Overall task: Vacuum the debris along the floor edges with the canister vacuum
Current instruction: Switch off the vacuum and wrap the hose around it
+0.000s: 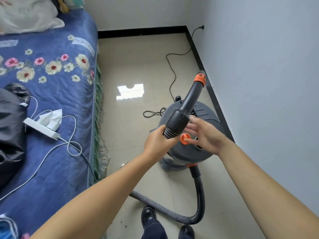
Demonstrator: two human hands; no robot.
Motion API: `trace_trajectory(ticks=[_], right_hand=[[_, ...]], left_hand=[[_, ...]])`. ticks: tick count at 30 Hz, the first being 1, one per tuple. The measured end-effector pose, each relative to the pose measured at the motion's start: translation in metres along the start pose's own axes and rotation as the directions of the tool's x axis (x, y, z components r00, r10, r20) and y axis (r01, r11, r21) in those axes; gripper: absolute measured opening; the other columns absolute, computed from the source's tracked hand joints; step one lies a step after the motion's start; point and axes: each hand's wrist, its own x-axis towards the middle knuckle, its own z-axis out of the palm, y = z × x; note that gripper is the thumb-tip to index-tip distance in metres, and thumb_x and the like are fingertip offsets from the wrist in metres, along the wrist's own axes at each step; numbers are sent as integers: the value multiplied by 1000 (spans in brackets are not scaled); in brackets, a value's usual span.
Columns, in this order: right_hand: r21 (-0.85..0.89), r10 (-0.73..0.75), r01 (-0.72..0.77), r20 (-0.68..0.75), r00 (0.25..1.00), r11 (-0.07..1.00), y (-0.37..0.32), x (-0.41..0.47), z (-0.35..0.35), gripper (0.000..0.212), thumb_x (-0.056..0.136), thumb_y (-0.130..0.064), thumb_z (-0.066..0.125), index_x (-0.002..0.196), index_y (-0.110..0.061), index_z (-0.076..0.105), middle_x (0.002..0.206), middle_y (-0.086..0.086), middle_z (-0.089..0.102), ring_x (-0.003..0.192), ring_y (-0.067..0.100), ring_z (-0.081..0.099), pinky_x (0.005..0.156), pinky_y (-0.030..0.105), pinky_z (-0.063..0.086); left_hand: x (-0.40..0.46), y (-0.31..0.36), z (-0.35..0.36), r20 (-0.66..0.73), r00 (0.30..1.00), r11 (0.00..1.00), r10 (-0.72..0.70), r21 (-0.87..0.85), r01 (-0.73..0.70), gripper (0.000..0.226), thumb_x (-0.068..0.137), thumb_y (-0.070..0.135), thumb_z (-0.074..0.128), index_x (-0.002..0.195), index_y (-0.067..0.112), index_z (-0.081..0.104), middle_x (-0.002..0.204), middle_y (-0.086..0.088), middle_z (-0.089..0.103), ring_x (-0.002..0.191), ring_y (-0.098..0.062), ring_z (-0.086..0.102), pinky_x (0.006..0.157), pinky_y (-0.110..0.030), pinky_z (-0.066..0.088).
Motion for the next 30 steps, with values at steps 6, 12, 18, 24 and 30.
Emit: trace_trajectory(ticks=[6, 12, 18, 24, 30], right_hand=[[262, -257, 388, -422, 869, 884, -76, -43, 28, 6, 97, -15, 56, 99, -9, 53, 81, 7, 61, 73, 20, 64, 76, 41, 54], [344, -256, 577, -649, 716, 741, -119, -92, -8, 12, 93, -13, 61, 97, -5, 53, 67, 4, 63, 54, 15, 67, 56, 31, 56], [149, -120, 434, -836, 535, 889, -97, -120, -49, 41, 93, -19, 57, 130, -5, 44, 107, 11, 63, 77, 16, 63, 77, 32, 55], [-884, -881, 190, -361, 305, 427, -95, -149, -25, 68, 94, -46, 46, 151, -15, 26, 158, 15, 23, 148, 29, 14, 118, 46, 12], [-963, -802, -109, 141, 580, -248, -133, -126, -16, 60, 89, -36, 64, 142, -13, 46, 126, 13, 56, 120, 35, 49, 111, 53, 22]], left_hand=[[-19, 47, 2, 126, 967, 967, 224, 95, -236, 35, 75, 37, 72, 106, 29, 56, 83, 11, 65, 78, -9, 64, 72, -37, 57], [-37, 30, -21, 174, 962, 960, 212, 148, -239, 31, 76, 30, 75, 101, 25, 56, 85, 8, 63, 79, -14, 64, 68, -29, 57], [-13, 70, -41, 212, 917, 849, 338, 352, -394, 31, 81, 21, 72, 108, 23, 58, 85, 10, 61, 80, -14, 61, 71, -33, 55], [8, 145, -42, 304, 742, 624, 598, 406, -668, 32, 81, 15, 71, 111, 14, 59, 89, 5, 58, 78, -14, 53, 64, -17, 41], [34, 207, -23, 355, 705, 528, 614, 480, -701, 36, 85, 21, 67, 116, 12, 53, 94, 2, 57, 80, -17, 54, 68, -28, 44]])
